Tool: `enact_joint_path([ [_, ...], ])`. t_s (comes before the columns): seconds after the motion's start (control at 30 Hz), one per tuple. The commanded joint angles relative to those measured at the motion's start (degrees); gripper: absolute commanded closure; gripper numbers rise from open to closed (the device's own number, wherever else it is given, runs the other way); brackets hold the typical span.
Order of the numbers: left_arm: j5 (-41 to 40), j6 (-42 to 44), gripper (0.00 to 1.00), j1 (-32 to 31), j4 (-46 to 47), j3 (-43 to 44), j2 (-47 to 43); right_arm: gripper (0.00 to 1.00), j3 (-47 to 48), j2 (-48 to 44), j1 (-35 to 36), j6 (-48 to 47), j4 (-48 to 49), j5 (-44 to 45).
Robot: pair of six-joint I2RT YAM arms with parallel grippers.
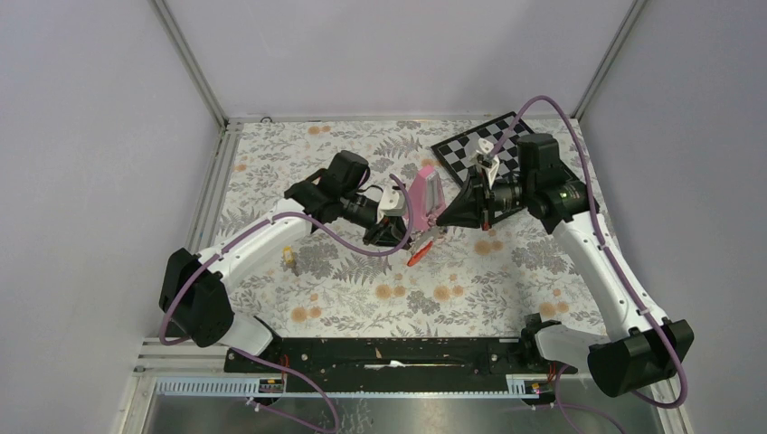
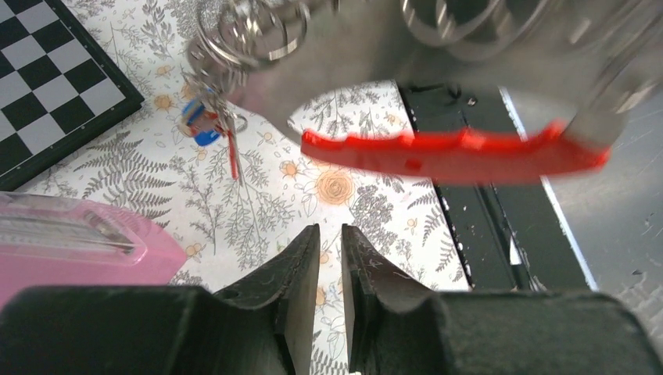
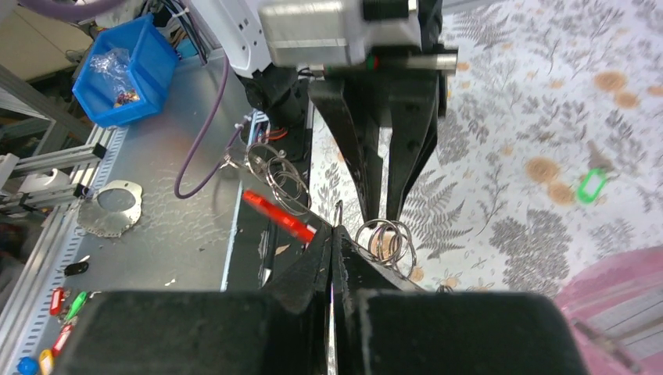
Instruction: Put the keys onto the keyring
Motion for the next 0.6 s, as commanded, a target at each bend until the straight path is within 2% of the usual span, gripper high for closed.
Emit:
enact_joint_path([
  [0.0,-1.9,7.2,0.76,0.1,-5.2,4.2,-1.4,1.00,6.6,-1.4,-0.3,-0.9,-3.5,-3.6],
  [0.3,-5.3,6.0,0.73,0.5,-6.4,6.2,-0.8,1.00,9.5,-1.8,0.0,-9.0,-11.7,-7.3],
  [0.47,-5.6,2.9,0.72,0.5,-5.5,7.2,-1.3,1.00,7.6,-2.3,0.2,-8.7,-11.2,-10.4],
  [0.57,-4.6,1.3,0.72,0.5,-4.9,7.0,-1.9,1.00,6.2,-2.7,0.2,-5.4,-8.3,-12.5],
])
